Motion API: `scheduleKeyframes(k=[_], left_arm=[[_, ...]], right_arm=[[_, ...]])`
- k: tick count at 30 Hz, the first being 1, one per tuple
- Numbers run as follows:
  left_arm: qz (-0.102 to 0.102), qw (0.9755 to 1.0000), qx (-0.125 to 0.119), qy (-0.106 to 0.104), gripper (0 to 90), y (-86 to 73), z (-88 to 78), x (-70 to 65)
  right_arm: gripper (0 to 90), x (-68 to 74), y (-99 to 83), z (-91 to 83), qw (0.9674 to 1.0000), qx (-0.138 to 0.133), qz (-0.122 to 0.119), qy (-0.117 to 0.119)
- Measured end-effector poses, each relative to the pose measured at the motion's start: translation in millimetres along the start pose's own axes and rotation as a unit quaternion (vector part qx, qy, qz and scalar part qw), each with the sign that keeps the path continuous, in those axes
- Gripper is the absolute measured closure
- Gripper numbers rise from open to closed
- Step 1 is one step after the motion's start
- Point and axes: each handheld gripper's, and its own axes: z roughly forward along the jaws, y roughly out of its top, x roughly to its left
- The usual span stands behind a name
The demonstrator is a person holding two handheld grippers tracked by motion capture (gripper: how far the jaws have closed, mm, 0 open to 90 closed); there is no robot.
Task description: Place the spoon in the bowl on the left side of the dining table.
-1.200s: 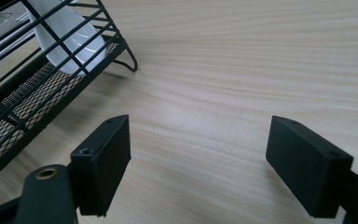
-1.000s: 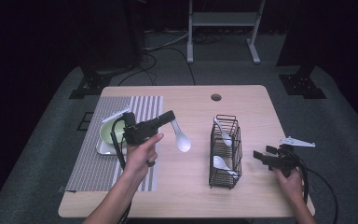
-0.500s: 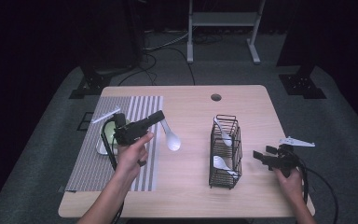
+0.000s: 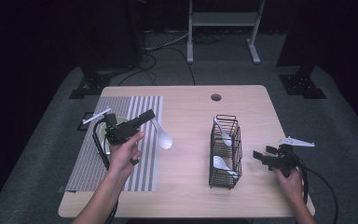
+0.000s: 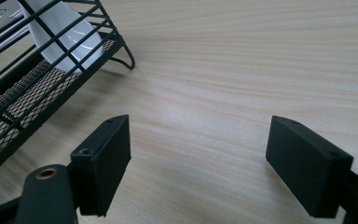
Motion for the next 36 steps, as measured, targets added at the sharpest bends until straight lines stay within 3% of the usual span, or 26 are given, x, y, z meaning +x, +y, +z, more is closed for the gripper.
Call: scheduleKeyframes(k=[23, 36], left_arm=[[-0.013, 0.9988, -0.021, 0.042, 85.3, 10.9, -24.1, 26.2], [-0.005, 0.9982, -0.026, 0.053, 85.2, 17.6, -28.0, 26.4]], right_arm=[[20.8, -0.1, 0.1, 0.2, 1.0000, 0.000, 0.000, -0.001], [20.8, -0.1, 0.1, 0.4, 1.0000, 0.001, 0.000, -0.001]])
